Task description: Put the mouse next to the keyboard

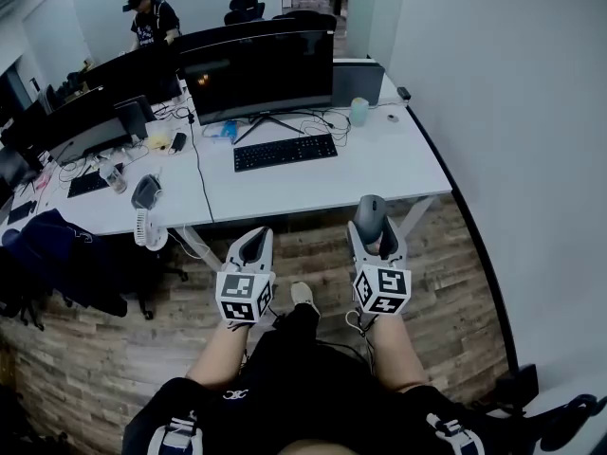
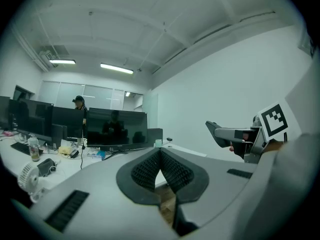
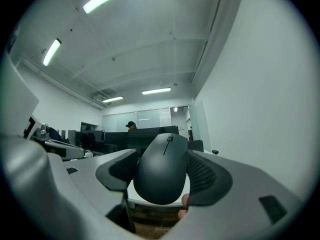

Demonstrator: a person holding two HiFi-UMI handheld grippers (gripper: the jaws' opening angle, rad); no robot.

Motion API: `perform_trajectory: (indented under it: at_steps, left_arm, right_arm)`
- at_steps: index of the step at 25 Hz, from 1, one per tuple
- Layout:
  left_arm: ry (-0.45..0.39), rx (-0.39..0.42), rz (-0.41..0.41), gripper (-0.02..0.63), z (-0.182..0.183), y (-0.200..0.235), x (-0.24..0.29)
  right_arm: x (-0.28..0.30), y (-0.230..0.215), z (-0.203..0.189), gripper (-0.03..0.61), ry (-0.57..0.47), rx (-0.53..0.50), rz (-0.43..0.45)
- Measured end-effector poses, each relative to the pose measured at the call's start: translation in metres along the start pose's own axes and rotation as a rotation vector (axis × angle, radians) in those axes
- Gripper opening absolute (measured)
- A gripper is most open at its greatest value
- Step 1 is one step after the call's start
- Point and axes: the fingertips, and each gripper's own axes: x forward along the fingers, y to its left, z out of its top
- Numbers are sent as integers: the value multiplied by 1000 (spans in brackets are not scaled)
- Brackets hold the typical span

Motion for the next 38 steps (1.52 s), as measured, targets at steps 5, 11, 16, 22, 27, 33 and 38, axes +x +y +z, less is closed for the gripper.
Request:
perform_trajectory:
  at_steps: [5,11,16,22,27,33,38]
  left_arm:
    - [-1,7,-24,12,1,9,53]
    - [-22,-3,-63,12,14,21,141]
    - [-34,-18,-80,12,29,40,226]
    - [-28,-29,-78,12,45,76,314]
    - [-12,-13,-71,12,53,99,379]
    - [19,-24,-35,12,52,120,431]
    - [54,-46,40,12,46,135,459]
  right_arm:
    - [42,-21,-4,325,-10,9,-10]
    - [109,-54,0,326,-17,-15,-10]
    - [185,-84,12,325,-26,-47,-12]
    - [282,-111,25,325,-31,-39,13]
    - [354,-142,12,325,-2,-11,-1]
    - [421,-171,-16,325,71,19,-1]
    - [477,-191,-56,325,181,28,38]
